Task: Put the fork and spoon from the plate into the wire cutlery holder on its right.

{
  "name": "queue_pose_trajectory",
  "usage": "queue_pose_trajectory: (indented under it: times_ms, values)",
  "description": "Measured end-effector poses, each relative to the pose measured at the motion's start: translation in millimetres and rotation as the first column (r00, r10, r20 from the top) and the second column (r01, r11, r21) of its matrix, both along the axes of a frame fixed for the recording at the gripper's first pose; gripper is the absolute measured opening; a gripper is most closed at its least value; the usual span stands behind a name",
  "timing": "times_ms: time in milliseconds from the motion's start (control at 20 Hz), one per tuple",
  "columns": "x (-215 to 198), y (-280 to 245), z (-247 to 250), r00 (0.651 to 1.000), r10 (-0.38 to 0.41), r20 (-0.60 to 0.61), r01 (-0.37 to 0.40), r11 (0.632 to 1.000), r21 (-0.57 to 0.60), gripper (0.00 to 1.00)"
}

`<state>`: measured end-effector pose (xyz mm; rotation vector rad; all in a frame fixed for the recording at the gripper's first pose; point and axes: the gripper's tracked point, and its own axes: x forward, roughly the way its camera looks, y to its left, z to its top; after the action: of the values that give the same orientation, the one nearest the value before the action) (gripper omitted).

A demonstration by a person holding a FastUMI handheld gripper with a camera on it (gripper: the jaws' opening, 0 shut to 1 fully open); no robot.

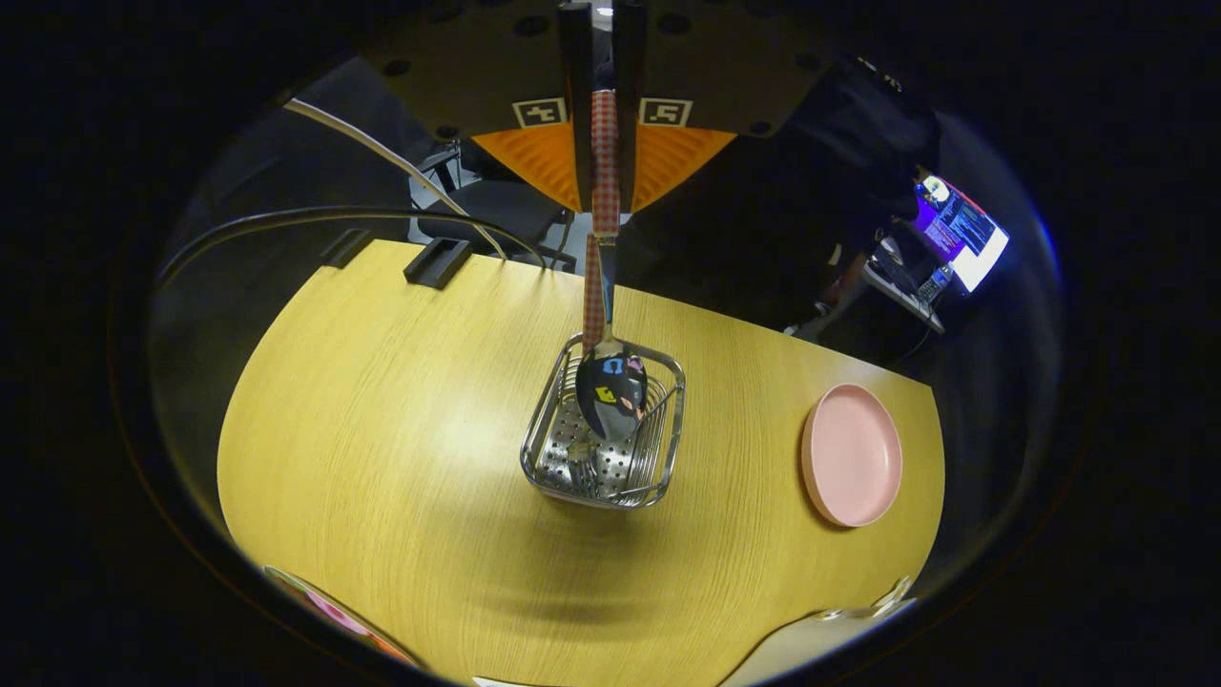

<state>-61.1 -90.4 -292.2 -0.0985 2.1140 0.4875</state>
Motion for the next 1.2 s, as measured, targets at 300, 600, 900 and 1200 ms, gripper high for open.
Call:
queue_pose_trajectory:
  times_ms: [300, 600, 900, 1200]
  values:
    - [18.1, -0.1, -15.7, 0.996, 0.05, -0.067, -0.053, 0.998, -0.038, 0.15]
    - [26.4, 4.7, -19.9, 0.996, 0.064, -0.057, -0.065, 0.998, -0.015, 0.16]
    - [36.7, 11.2, -15.6, 0.998, 0.003, 0.059, -0.005, 0.999, 0.037, 0.26]
    - [45.3, 22.1, -2.0, 0.945, -0.137, 0.298, 0.094, 0.984, 0.153, 0.65]
